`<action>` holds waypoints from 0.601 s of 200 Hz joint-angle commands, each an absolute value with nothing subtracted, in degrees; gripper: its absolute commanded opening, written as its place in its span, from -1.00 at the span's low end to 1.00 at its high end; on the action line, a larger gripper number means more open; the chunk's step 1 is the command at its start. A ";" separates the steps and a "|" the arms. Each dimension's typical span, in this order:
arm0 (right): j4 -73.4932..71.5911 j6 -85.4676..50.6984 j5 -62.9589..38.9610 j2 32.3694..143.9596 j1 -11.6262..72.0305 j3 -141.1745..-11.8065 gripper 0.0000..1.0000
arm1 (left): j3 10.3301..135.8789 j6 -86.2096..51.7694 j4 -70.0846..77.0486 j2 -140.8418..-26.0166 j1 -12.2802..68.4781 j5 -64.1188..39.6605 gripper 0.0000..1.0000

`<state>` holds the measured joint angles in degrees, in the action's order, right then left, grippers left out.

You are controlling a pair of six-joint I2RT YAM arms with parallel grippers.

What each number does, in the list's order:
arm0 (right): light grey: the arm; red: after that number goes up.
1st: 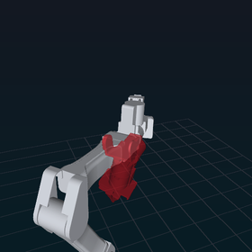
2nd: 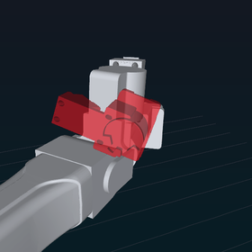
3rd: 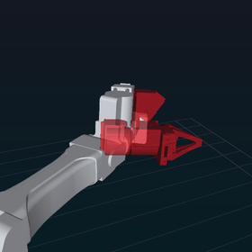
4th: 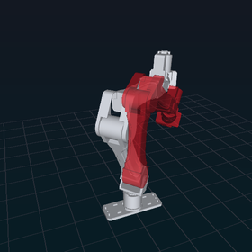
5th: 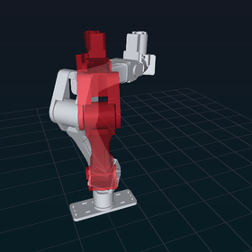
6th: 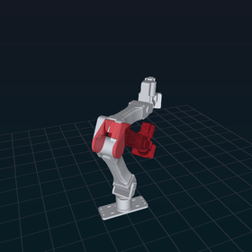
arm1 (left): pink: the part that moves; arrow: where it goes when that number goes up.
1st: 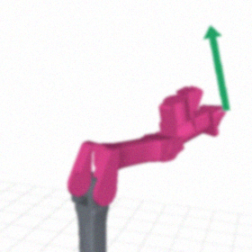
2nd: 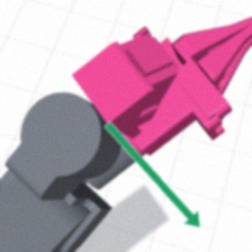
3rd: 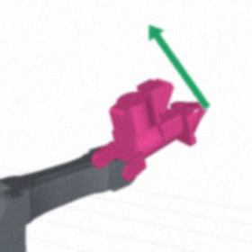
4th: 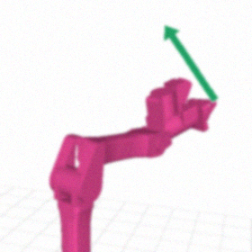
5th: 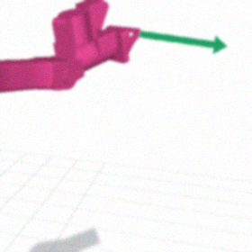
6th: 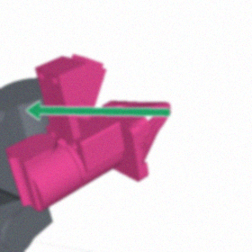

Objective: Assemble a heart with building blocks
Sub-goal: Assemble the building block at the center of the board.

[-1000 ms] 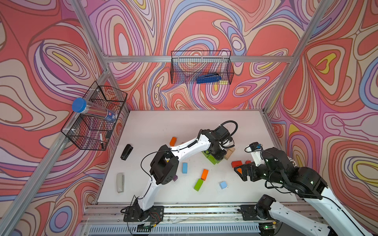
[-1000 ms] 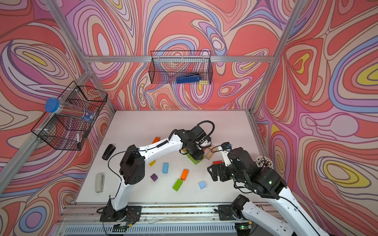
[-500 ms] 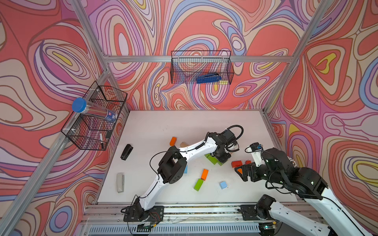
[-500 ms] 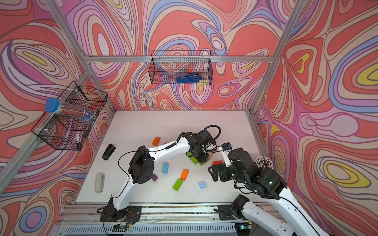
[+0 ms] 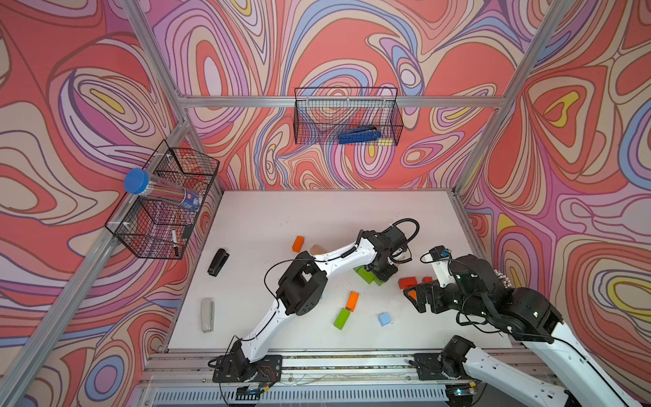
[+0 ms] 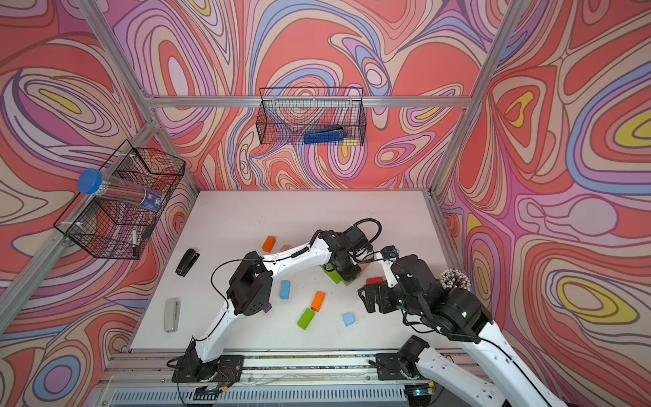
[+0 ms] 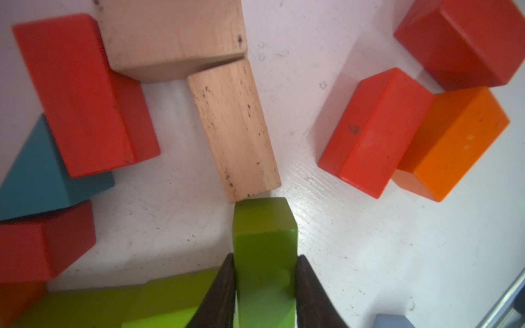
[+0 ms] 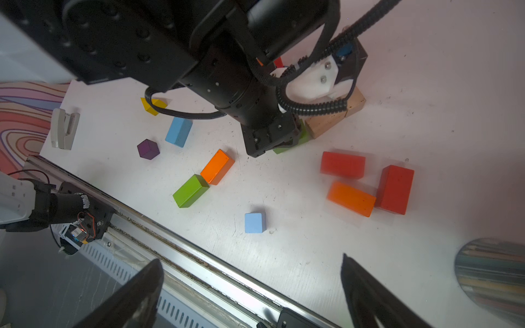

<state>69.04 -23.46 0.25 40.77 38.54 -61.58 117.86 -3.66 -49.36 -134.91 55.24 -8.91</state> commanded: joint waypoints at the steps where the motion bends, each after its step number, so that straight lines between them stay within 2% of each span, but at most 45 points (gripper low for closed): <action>1: 69.27 -23.02 0.94 40.93 38.30 -61.00 0.96 | 119.60 -3.99 -49.00 -136.78 55.49 -8.14 -0.44; 65: 69.39 -23.09 0.87 41.00 38.32 -61.00 0.97 | 120.14 -4.23 -48.79 -138.02 55.46 -7.46 -0.34; 120: 69.30 -23.58 0.03 40.76 38.32 -61.34 0.96 | 120.62 -5.49 -48.68 -137.65 55.48 -7.06 0.02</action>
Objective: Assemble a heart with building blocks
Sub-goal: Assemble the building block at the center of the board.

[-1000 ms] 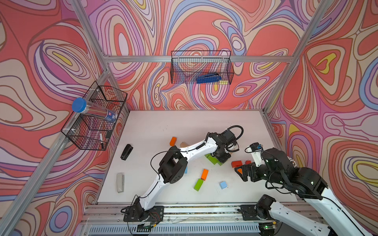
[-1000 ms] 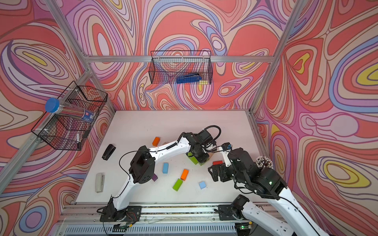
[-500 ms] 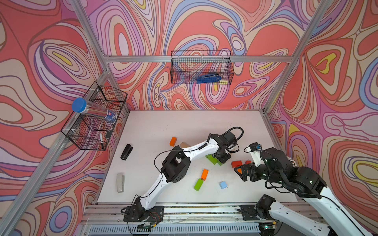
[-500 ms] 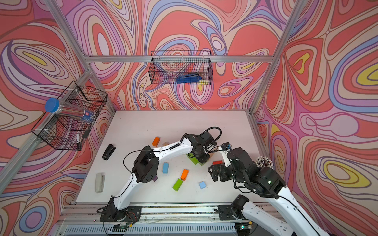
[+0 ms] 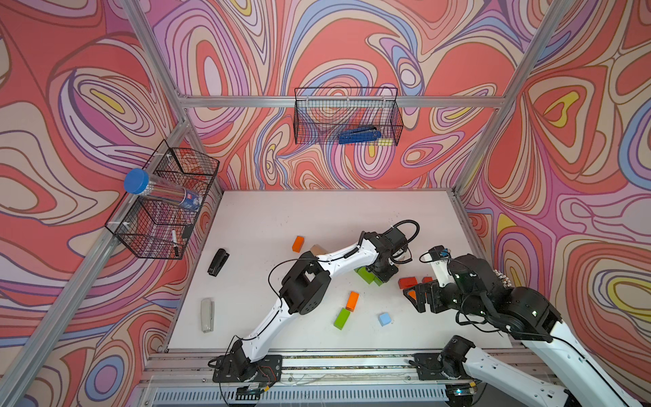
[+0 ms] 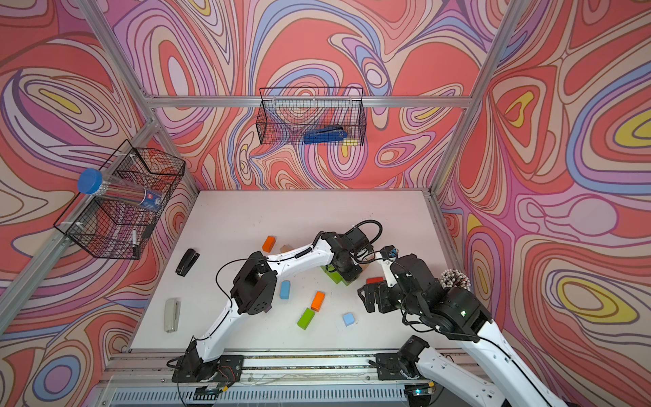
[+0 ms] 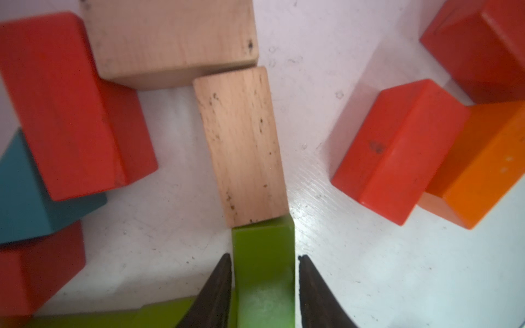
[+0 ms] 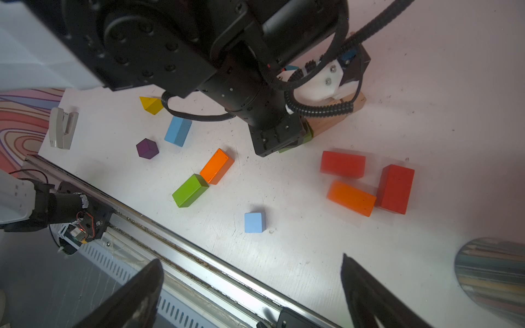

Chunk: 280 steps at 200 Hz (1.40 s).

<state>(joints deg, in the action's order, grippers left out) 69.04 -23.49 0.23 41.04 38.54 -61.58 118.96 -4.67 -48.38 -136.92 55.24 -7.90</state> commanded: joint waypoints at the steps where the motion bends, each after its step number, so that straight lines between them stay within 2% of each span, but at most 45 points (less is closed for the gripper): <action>1: 69.28 -23.58 0.02 40.77 38.32 -61.35 0.97 | 120.65 -5.56 -48.64 -137.55 55.47 -7.00 0.02; 67: 64.08 -28.39 -7.08 40.03 38.32 -58.33 0.91 | 119.62 -9.60 -50.95 -130.08 53.03 -9.57 0.44; 129: 51.90 -36.94 -9.21 44.10 38.41 -46.53 0.69 | 108.25 -11.80 -47.90 -115.31 40.63 -17.08 0.80; 158: 47.34 -40.06 -6.40 47.11 39.39 -39.95 0.61 | 105.33 -11.28 -48.35 -110.94 34.87 -21.24 0.99; 190: 43.38 -42.73 -4.59 50.84 41.05 -34.88 0.50 | 101.66 -9.30 -47.42 -107.64 31.31 -22.76 1.00; 236: 38.78 -43.72 -1.76 58.49 45.74 -32.83 0.36 | 96.26 -8.18 -44.32 -105.53 30.22 -22.89 1.00; 280: 38.35 -44.03 2.21 66.73 51.64 -34.56 0.10 | 96.02 -8.16 -44.83 -105.89 30.15 -22.70 0.99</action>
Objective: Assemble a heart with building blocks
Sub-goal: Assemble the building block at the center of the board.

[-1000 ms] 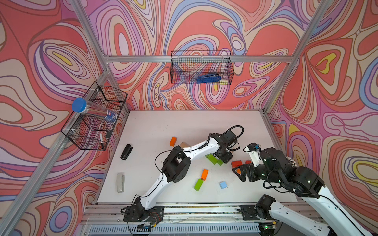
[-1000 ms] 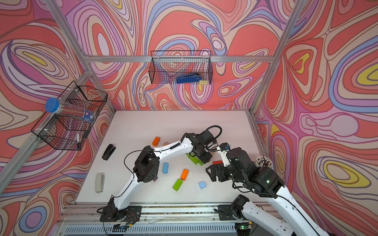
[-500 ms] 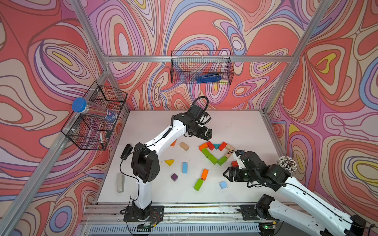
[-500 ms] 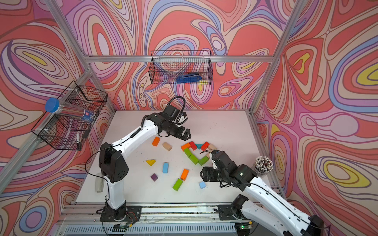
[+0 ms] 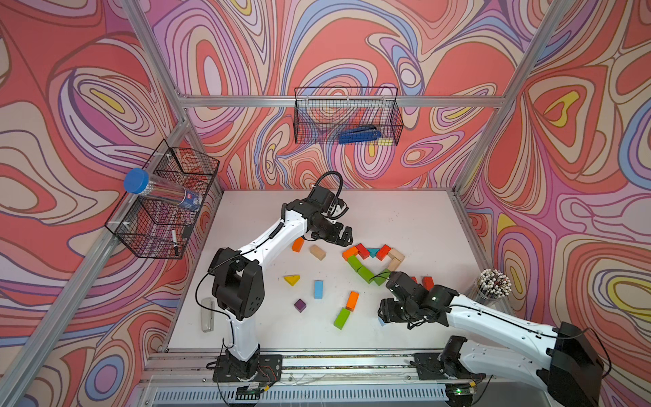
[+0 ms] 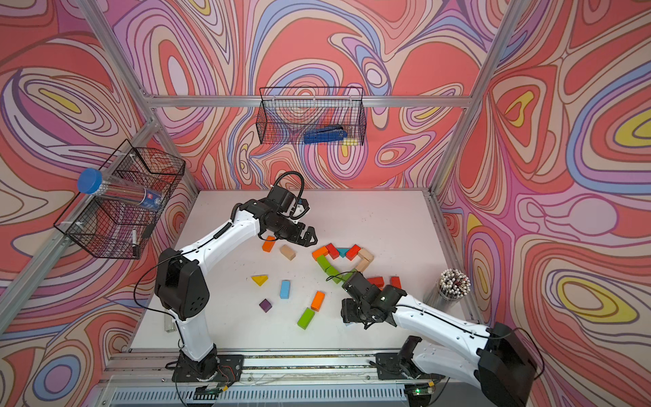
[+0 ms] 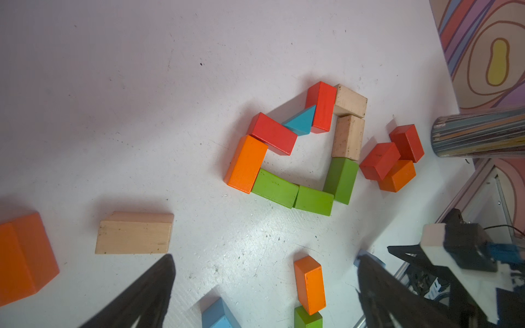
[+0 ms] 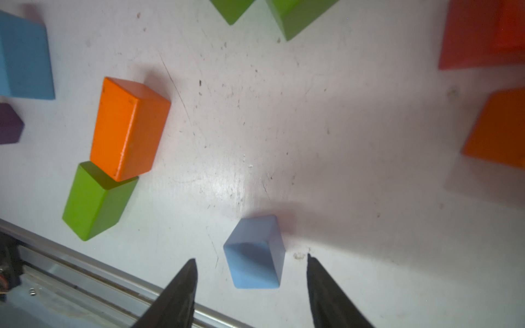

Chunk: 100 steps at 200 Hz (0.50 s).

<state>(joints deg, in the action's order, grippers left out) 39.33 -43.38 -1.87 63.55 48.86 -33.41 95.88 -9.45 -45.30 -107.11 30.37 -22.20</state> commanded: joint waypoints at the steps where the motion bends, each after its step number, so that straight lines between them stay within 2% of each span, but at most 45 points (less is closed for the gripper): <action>1: 38.47 -44.03 2.38 66.89 51.75 -34.64 0.10 | 96.04 -8.12 -44.83 -105.90 30.19 -22.60 0.99; 36: 40.45 -43.80 6.31 71.29 54.81 -36.22 -0.15 | 95.89 -8.09 -44.91 -105.80 30.19 -22.05 1.00; 67: 40.27 -40.72 8.57 72.74 55.51 -38.43 -0.53 | 95.96 -8.17 -44.99 -106.08 30.15 -21.50 0.99; 100: 40.61 -35.32 11.05 77.68 55.46 -43.89 -0.69 | 95.91 -8.48 -45.17 -106.42 30.19 -20.50 1.00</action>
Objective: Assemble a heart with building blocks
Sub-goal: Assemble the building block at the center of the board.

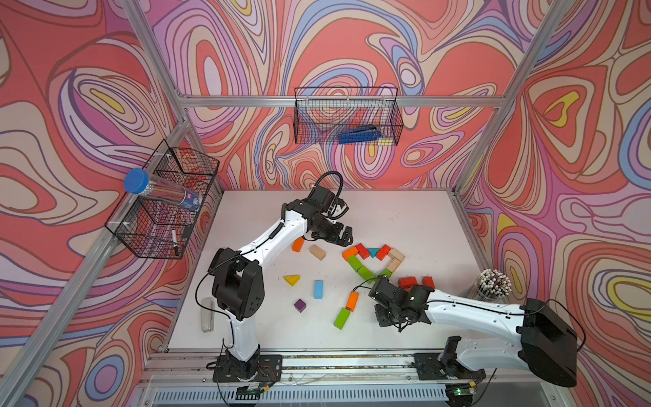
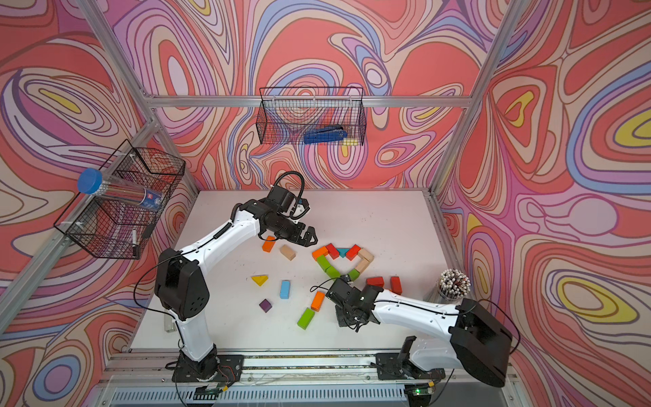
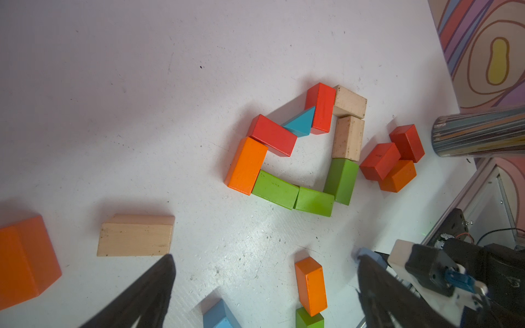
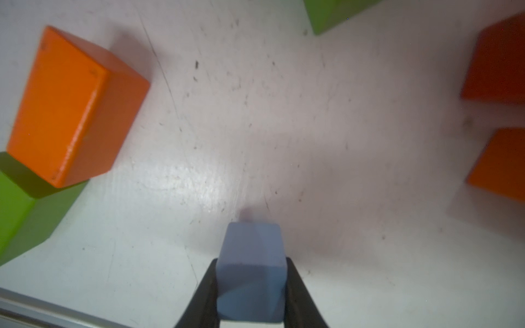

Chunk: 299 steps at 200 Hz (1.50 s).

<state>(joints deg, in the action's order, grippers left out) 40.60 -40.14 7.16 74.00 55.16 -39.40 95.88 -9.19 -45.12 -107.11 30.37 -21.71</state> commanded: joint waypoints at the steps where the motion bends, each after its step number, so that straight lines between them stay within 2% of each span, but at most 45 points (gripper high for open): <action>1: 40.61 -35.19 11.20 77.95 55.46 -44.05 -0.69 | 95.94 -8.50 -45.13 -106.47 30.17 -20.45 1.00; 50: 43.75 -29.00 16.24 90.31 55.03 -52.83 -0.73 | 96.23 -8.87 -45.44 -107.14 30.08 -20.69 1.00; 106: 41.70 -27.04 16.54 95.79 51.89 -55.76 -0.66 | 96.13 -9.14 -45.26 -107.31 30.06 -21.25 0.99; 153: 43.85 -26.66 18.38 96.03 50.90 -57.60 -0.31 | 96.10 -9.23 -45.30 -107.11 30.11 -21.46 1.00; 172: 44.64 -27.32 17.85 94.60 50.93 -57.70 -0.07 | 96.07 -9.38 -45.26 -107.11 30.07 -21.63 1.00; 182: 45.26 -27.97 17.54 93.72 50.94 -57.74 -0.04 | 96.13 -9.45 -45.26 -107.01 30.08 -21.94 0.99; 217: 47.70 -33.58 16.53 88.45 50.95 -56.74 0.01 | 96.15 -9.67 -45.25 -106.79 30.13 -22.43 0.99; 239: 49.09 -43.45 14.30 85.00 50.97 -55.73 0.02 | 96.09 -9.97 -45.29 -106.61 30.07 -22.16 0.99; 266: 47.74 -55.95 10.54 81.05 50.90 -53.94 -0.02 | 96.45 -10.84 -45.61 -107.07 30.06 -21.52 0.99; 299: 44.91 -60.70 8.85 80.38 50.90 -52.13 -0.10 | 96.51 -11.34 -45.73 -107.12 30.10 -21.57 1.00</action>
